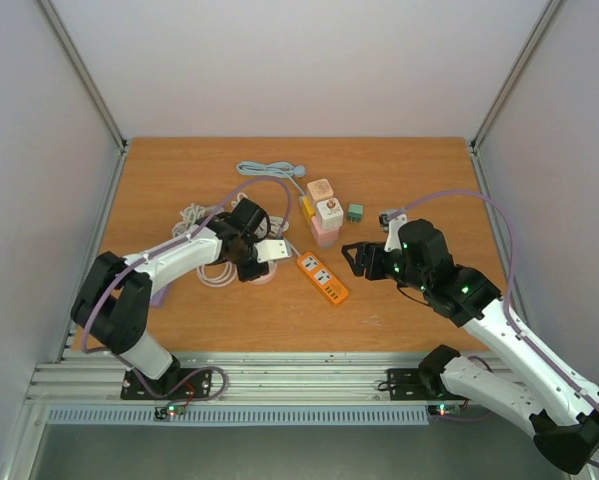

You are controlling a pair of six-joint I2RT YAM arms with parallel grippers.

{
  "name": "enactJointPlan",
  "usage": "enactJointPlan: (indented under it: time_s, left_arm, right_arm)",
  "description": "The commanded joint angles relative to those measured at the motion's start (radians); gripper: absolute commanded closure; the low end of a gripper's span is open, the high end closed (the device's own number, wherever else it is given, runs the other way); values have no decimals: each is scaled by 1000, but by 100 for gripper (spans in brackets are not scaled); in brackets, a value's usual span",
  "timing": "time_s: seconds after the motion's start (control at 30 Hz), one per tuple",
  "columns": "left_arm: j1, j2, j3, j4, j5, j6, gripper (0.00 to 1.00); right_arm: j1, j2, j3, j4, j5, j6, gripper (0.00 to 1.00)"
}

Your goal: Insert the plug

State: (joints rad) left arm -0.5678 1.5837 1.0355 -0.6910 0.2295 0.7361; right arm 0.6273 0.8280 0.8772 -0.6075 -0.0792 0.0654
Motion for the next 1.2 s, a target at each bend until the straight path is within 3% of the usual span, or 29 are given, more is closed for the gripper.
enactJointPlan:
  time_s: [0.0,1.17]
  left_arm:
    - [2,31,26,56,-29,37,100]
    - [16,85,63,-58,-55,52,100]
  right_arm:
    - [-5,10,-16,15,15,-19,28]
    - [-5,10,-14,-1,46,-44,28]
